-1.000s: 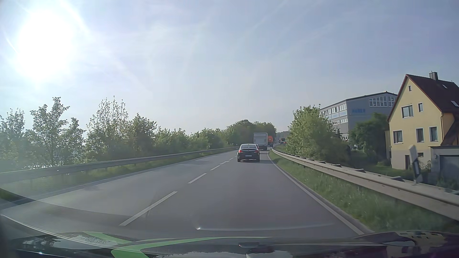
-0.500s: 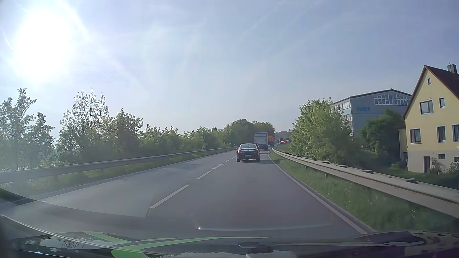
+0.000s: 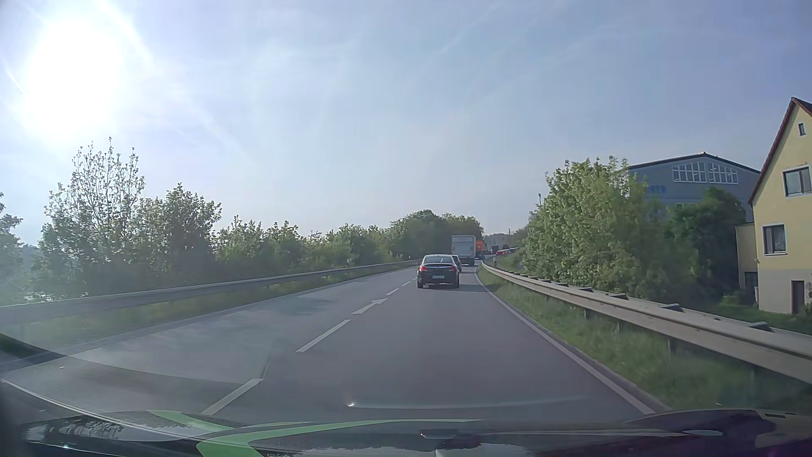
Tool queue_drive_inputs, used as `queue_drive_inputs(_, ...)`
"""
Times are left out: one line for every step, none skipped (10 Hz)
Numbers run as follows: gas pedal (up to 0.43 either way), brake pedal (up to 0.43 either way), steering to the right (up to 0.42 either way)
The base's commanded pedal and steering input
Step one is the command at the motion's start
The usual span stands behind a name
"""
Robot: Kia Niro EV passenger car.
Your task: Follow the waypoints while adhering to traffic rules and regulations
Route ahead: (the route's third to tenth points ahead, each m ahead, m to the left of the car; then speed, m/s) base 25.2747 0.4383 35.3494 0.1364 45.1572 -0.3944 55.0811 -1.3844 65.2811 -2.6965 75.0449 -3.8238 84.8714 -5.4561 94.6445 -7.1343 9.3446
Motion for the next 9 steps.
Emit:
queue_drive_inputs(0.138,0.000,0.006)
queue_drive_inputs(0.130,0.000,0.006)
queue_drive_inputs(0.130,0.000,0.006)
queue_drive_inputs(0.130,0.000,0.006)
queue_drive_inputs(0.130,0.000,0.006)
queue_drive_inputs(0.130,0.000,0.006)
queue_drive_inputs(0.130,0.000,0.006)
queue_drive_inputs(0.118,0.000,0.007)
queue_drive_inputs(0.079,0.000,0.007)
